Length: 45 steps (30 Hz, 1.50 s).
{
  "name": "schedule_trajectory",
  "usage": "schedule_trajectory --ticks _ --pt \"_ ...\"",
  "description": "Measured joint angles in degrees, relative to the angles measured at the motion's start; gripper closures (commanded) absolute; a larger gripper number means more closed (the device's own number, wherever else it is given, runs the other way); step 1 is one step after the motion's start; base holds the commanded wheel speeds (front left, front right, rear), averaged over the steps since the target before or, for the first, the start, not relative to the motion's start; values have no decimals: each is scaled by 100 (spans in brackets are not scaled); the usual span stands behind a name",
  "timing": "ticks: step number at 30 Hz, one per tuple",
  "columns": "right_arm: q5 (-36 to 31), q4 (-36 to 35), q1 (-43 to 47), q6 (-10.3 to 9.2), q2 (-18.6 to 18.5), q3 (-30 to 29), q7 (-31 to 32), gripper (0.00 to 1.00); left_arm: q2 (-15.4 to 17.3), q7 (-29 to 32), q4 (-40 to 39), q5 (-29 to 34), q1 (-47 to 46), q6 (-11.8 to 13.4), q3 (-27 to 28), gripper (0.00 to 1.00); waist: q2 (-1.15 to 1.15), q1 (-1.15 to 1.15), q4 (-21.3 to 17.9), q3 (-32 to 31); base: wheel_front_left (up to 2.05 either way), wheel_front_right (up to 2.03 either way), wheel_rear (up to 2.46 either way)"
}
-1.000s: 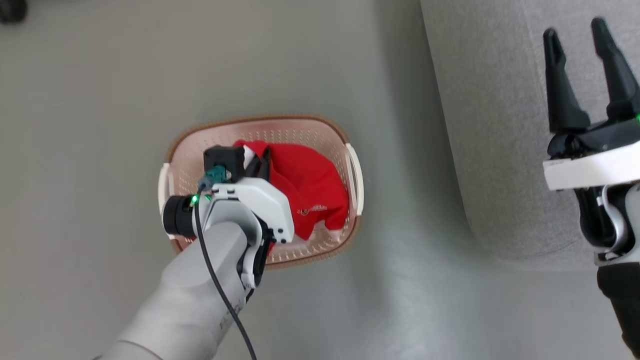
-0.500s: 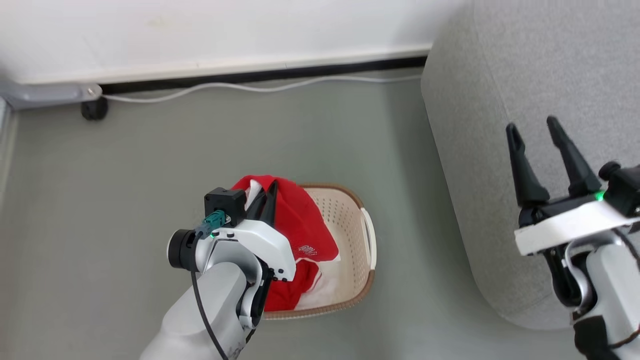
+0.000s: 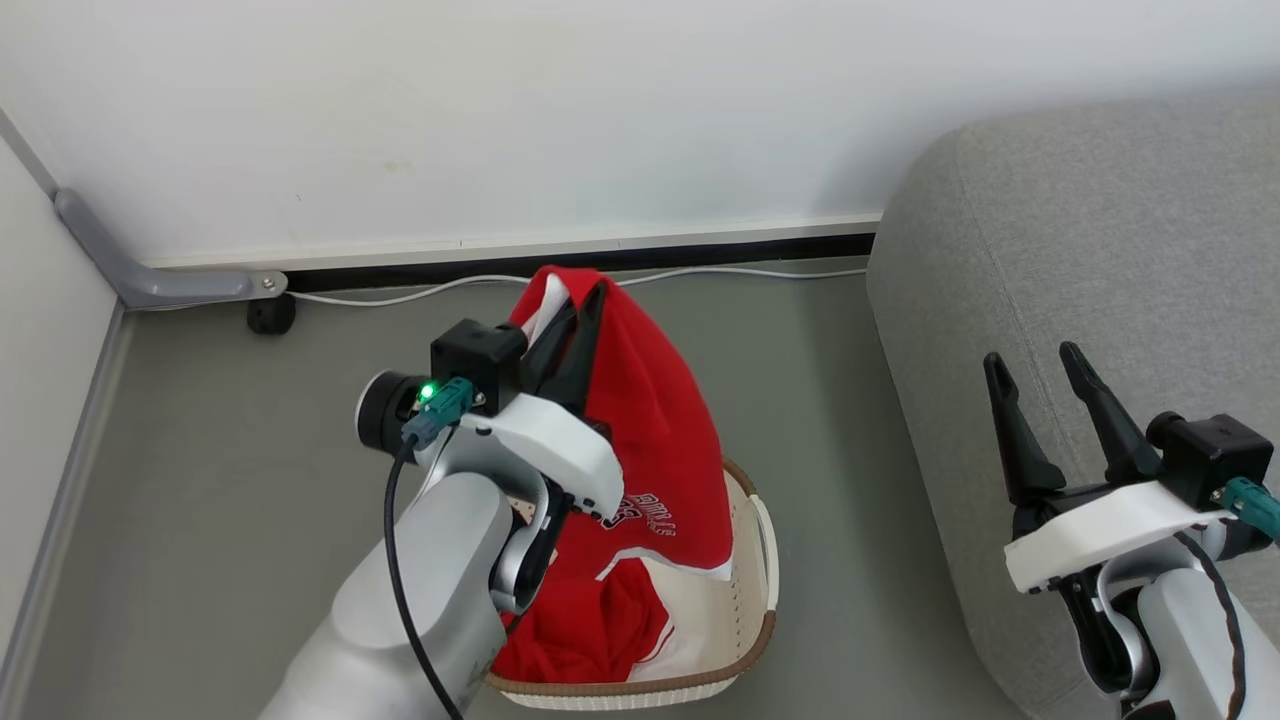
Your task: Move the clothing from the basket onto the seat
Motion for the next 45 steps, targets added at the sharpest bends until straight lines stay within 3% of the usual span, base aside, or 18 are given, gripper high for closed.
schedule_trajectory --ticks 16,27,37,45 --pt "-41 120 189 0 120 -85 0 0 -30 -36 -670 145 -1131 -78 -174 100 0 0 62 -106 0 0 0" --pt "-40 93 187 0 127 -24 0 0 -49 12 -809 122 -1217 -62 -313 100 0 0 63 -51 0 0 0" --pt "102 -595 -349 0 -116 1001 0 0 -46 10 -895 -15 -1218 48 -548 100 0 0 99 30 0 0 0" --pt "307 -554 -961 0 -352 1983 0 0 -45 2 -975 -137 -1229 81 -735 100 0 0 149 51 0 0 0"
